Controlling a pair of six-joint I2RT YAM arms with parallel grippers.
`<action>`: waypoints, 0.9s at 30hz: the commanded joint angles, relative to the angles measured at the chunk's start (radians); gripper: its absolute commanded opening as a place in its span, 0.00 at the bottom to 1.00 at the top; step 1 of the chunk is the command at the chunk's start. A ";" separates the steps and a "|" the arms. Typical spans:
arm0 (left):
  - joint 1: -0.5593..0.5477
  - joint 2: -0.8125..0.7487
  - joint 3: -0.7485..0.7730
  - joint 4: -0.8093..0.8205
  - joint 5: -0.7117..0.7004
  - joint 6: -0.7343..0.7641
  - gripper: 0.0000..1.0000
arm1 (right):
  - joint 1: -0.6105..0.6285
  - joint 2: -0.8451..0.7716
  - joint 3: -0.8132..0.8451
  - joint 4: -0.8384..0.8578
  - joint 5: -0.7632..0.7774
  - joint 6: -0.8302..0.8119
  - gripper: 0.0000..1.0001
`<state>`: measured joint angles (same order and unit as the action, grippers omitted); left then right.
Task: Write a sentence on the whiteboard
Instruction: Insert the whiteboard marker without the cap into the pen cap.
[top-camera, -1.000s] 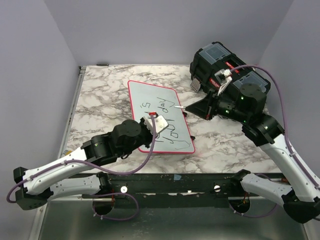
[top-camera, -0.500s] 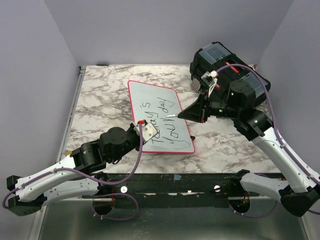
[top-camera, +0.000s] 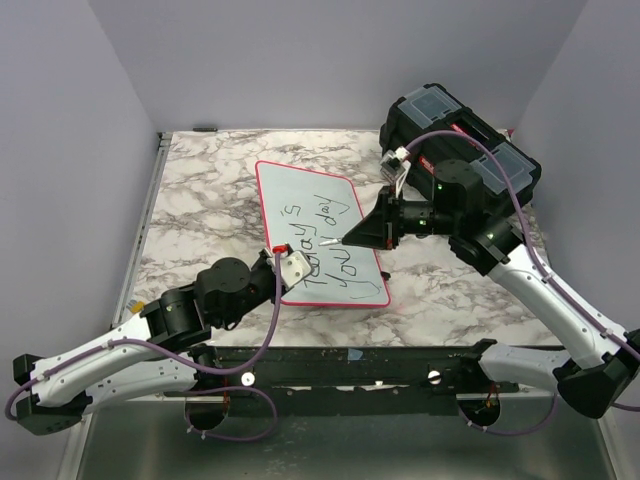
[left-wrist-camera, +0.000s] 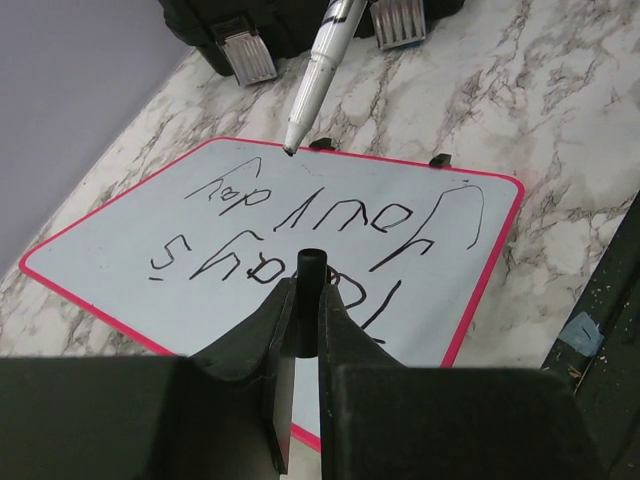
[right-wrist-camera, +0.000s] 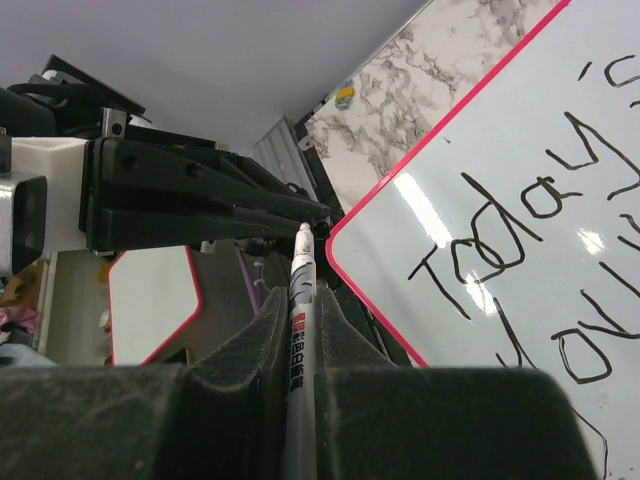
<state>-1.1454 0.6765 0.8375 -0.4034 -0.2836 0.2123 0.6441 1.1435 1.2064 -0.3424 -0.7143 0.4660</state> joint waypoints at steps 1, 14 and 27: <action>0.007 -0.018 -0.012 0.033 0.042 -0.004 0.00 | 0.018 0.019 0.004 0.000 -0.002 -0.022 0.01; 0.016 -0.022 -0.018 0.038 0.049 -0.010 0.00 | 0.058 0.056 -0.002 -0.006 0.018 -0.040 0.01; 0.018 -0.029 -0.019 0.042 0.054 -0.014 0.00 | 0.079 0.071 -0.005 -0.021 0.035 -0.055 0.01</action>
<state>-1.1332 0.6609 0.8261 -0.3889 -0.2520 0.2085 0.7124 1.2057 1.2064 -0.3466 -0.6975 0.4271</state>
